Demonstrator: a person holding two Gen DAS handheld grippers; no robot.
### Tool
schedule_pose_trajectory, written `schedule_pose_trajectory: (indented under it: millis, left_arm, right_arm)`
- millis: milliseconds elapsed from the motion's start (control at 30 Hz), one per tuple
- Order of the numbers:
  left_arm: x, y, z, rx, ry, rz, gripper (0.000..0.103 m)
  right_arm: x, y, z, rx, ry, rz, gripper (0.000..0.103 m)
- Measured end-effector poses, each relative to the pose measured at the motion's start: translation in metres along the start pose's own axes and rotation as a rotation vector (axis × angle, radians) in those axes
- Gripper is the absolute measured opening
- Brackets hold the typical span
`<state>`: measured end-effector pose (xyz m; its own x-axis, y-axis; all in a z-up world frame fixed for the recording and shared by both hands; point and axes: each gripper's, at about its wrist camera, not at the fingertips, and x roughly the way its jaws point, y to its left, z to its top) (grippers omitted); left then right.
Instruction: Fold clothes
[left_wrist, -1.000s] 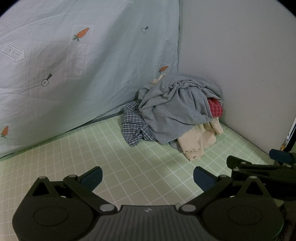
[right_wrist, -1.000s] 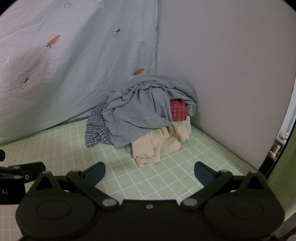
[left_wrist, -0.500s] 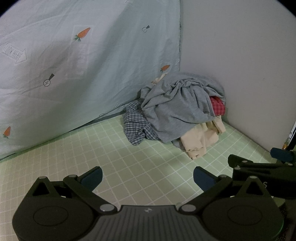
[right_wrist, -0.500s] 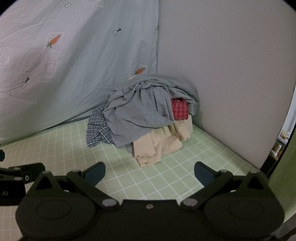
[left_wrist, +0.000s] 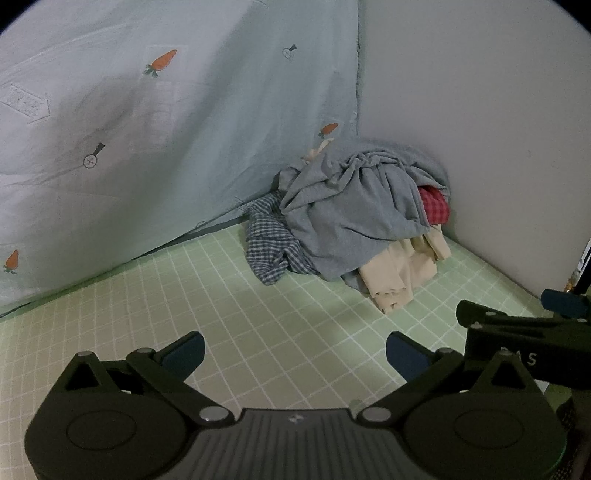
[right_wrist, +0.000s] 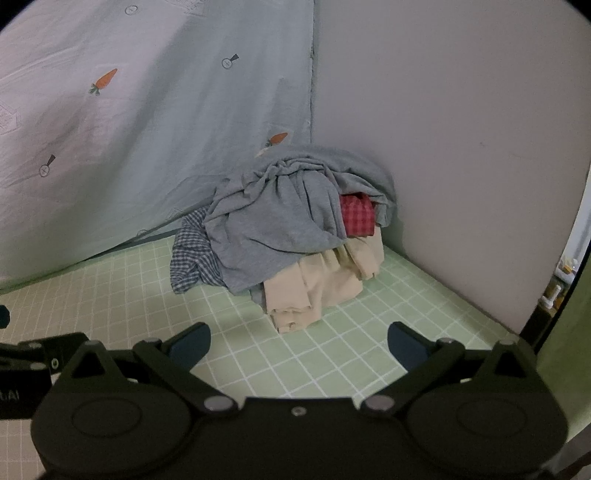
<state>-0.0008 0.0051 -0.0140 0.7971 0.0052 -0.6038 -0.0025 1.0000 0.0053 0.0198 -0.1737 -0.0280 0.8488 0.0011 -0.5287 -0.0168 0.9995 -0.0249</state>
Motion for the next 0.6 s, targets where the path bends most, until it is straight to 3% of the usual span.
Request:
schedule_pose_trajectory:
  millis: [600]
  left_arm:
    - [0.0046, 0.0012, 0.0021, -0.017, 0.021, 0.011, 0.103]
  right_arm:
    - [0.0048, -0.0009, 0.0012, 0.001, 0.009, 0.003, 0.103]
